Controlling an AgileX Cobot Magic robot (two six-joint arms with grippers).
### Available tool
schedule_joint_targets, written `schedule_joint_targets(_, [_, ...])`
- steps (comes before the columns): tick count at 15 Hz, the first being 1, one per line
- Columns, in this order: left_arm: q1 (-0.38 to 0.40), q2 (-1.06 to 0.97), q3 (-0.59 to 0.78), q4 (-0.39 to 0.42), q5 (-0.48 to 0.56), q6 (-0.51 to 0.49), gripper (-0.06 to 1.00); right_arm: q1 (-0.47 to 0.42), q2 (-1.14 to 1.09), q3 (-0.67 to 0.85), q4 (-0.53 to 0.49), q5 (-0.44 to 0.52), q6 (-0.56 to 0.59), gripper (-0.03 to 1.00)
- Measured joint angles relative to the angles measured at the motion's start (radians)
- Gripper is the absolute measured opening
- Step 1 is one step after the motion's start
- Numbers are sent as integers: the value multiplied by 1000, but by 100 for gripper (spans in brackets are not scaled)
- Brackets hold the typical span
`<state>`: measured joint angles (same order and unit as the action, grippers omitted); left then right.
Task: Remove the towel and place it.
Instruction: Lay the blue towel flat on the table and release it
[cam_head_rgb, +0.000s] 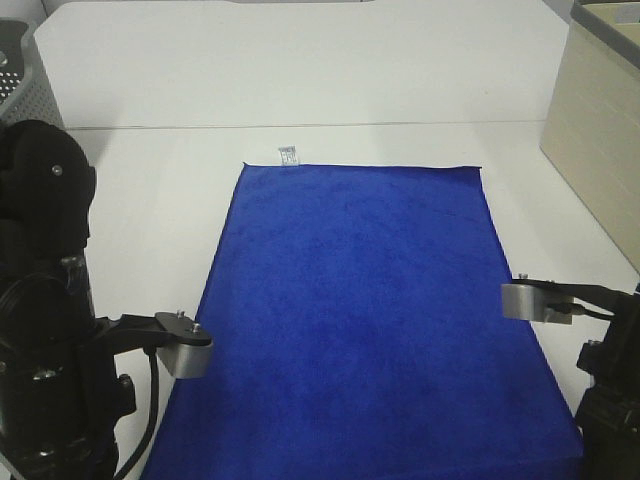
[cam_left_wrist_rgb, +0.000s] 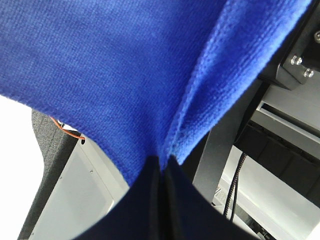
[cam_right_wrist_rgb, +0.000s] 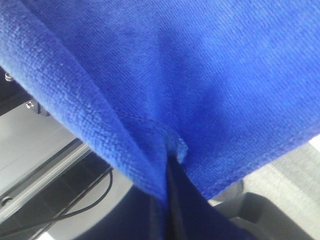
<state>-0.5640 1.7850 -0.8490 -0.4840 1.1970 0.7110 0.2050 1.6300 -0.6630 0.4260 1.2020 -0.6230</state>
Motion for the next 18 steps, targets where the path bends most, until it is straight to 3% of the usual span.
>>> schedule_joint_targets(9, [0, 0, 0, -10, -11, -8, 0, 0, 94, -1, 30, 4, 88, 2])
schedule_joint_targets(16, [0, 0, 0, -80, -11, -8, 0, 0, 100, -1, 60, 6, 88, 4])
schedule_joint_targets(18, [0, 0, 0, -95, -11, -8, 7, 0, 100, -1, 60, 6, 88, 9])
